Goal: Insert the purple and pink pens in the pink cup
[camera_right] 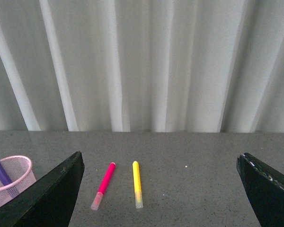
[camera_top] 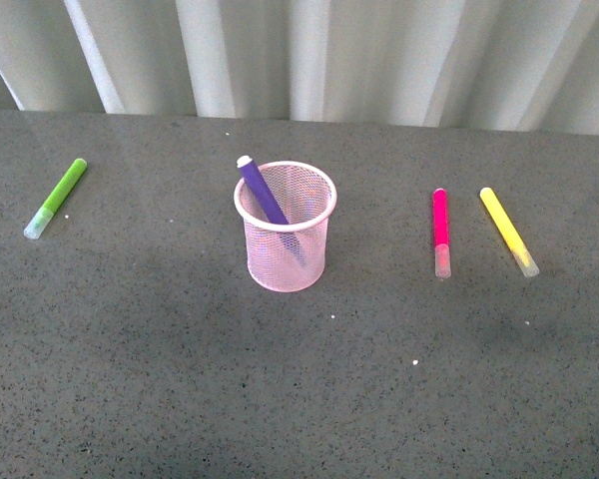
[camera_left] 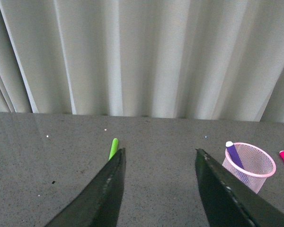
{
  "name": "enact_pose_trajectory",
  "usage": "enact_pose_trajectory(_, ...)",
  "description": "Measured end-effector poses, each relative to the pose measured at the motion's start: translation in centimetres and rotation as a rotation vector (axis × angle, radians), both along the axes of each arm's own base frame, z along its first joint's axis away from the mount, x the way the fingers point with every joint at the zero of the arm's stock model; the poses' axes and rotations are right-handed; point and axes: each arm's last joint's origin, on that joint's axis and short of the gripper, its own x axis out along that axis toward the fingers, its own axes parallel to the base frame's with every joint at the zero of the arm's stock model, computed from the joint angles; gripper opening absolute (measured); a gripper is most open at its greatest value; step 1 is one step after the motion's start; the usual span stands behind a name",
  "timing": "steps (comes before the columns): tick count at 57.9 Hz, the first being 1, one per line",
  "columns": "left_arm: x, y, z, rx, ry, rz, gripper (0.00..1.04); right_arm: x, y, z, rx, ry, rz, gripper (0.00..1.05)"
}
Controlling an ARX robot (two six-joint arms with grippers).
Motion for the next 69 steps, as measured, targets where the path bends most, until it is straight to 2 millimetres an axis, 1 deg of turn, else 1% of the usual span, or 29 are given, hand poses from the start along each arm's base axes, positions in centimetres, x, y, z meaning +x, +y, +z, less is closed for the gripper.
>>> enact_pose_trajectory(2,0.0,0.0,0.0,0.0,0.0,0.0,0.64,0.0,0.0,0.0,0.0,0.0,0.007,0.98)
enact_pose_trajectory(5,0.0,0.0,0.0,0.0,0.0,0.0,0.77,0.2,0.0,0.1,0.037,0.025,0.206,0.98)
enact_pose_trajectory(7,0.0,0.0,0.0,0.0,0.0,-0.003,0.82,0.3,0.1,0.7,0.061,0.037,0.318,0.98)
enact_pose_trajectory(10,0.0,0.0,0.0,0.0,0.0,-0.002,0.91,0.6,0.2,1.6,0.082,0.031,0.394,0.98)
enact_pose_trajectory(13,0.0,0.0,0.0,0.001,0.0,0.0,1.0,1.3,0.0,3.9,0.091,-0.032,0.403,0.98)
enact_pose_trajectory(15,0.0,0.0,0.0,0.002,0.0,0.0,0.99,2.0,-0.1,5.5,0.087,-0.075,0.377,0.98)
enact_pose_trajectory(17,0.0,0.0,0.0,0.002,0.0,0.0,0.97,3.3,-0.4,7.5,0.079,-0.128,0.32,0.98)
enact_pose_trajectory(18,0.0,0.0,0.0,0.002,-0.001,0.0,0.97,3.7,-0.5,7.9,0.075,-0.14,0.302,0.98)
enact_pose_trajectory(21,0.0,0.0,0.0,0.002,-0.001,0.0,0.98,6.1,-0.7,10.0,0.068,-0.184,0.226,0.98)
enact_pose_trajectory(23,0.0,0.0,0.0,0.002,0.0,0.0,0.98,8.5,-0.8,11.2,0.078,-0.173,0.182,0.98)
enact_pose_trajectory(24,0.0,0.0,0.0,0.002,0.0,0.0,0.98,9.1,-0.8,11.4,0.078,-0.17,0.16,0.98)
enact_pose_trajectory(26,0.0,0.0,0.0,0.002,-0.001,0.0,0.98,12.3,-0.7,12.0,0.078,-0.12,0.103,0.98)
enact_pose_trajectory(28,0.0,0.0,0.0,0.002,-0.001,0.0,0.98,14.3,-0.6,12.1,0.083,-0.072,0.075,0.98)
enact_pose_trajectory(29,0.0,0.0,0.0,0.002,-0.001,0.0,0.98,15.9,-0.4,12.0,0.083,-0.031,0.059,0.98)
enact_pose_trajectory(30,0.0,0.0,0.0,0.002,-0.001,0.0,0.98,16.7,-0.4,11.9,0.081,-0.008,0.051,0.98)
enact_pose_trajectory(32,0.0,0.0,0.0,0.002,-0.001,0.0,0.98,19.9,0.1,11.1,0.069,0.083,0.024,0.98)
enact_pose_trajectory(33,0.0,0.0,0.0,0.002,-0.001,0.0,0.98,20.7,0.2,10.8,0.064,0.11,0.019,0.98)
enact_pose_trajectory(35,0.0,0.0,0.0,0.002,-0.001,0.0,0.98,24.1,1.1,9.4,0.042,0.226,0.013,0.98)
enact_pose_trajectory(36,0.0,0.0,0.0,0.002,-0.001,0.0,0.98,24.5,1.2,9.2,0.041,0.239,0.014,0.98)
enact_pose_trajectory(37,0.0,0.0,0.0,0.002,-0.001,0.0,0.98,25.9,1.7,8.4,0.034,0.295,0.02,0.98)
enact_pose_trajectory(40,0.0,0.0,0.0,0.002,-0.001,0.0,0.98,28.3,2.8,6.7,0.024,0.407,0.041,0.98)
enact_pose_trajectory(43,0.0,0.0,0.0,0.002,-0.001,0.0,0.98,31.2,4.7,4.1,0.0,0.561,0.075,0.98)
enact_pose_trajectory(44,0.0,0.0,0.0,0.002,-0.001,0.0,0.98,31.6,5.0,3.7,-0.002,0.585,0.08,0.98)
enact_pose_trajectory(46,0.0,0.0,0.0,0.002,-0.001,0.0,0.98,33.1,6.5,2.0,-0.02,0.684,0.105,0.98)
enact_pose_trajectory(49,0.0,0.0,0.0,0.002,-0.001,0.0,0.98,33.9,7.6,0.9,-0.028,0.748,0.122,0.98)
enact_pose_trajectory(52,0.0,0.0,0.0,0.002,-0.001,0.0,0.98,35.1,9.6,-0.9,-0.035,0.845,0.138,0.98)
enact_pose_trajectory(58,0.0,0.0,0.0,0.003,-0.001,0.0,0.98,36.1,12.2,-2.8,-0.018,0.944,0.151,0.98)
enact_pose_trajectory(63,0.0,0.0,0.0,0.003,-0.001,0.0,0.98,36.4,12.9,-3.9,0.006,0.978,0.142,0.98)
enact_pose_trajectory(69,0.0,0.0,0.0,0.003,-0.001,0.0,0.98,36.5,13.0,-5.0,0.039,1.005,0.12,0.98)
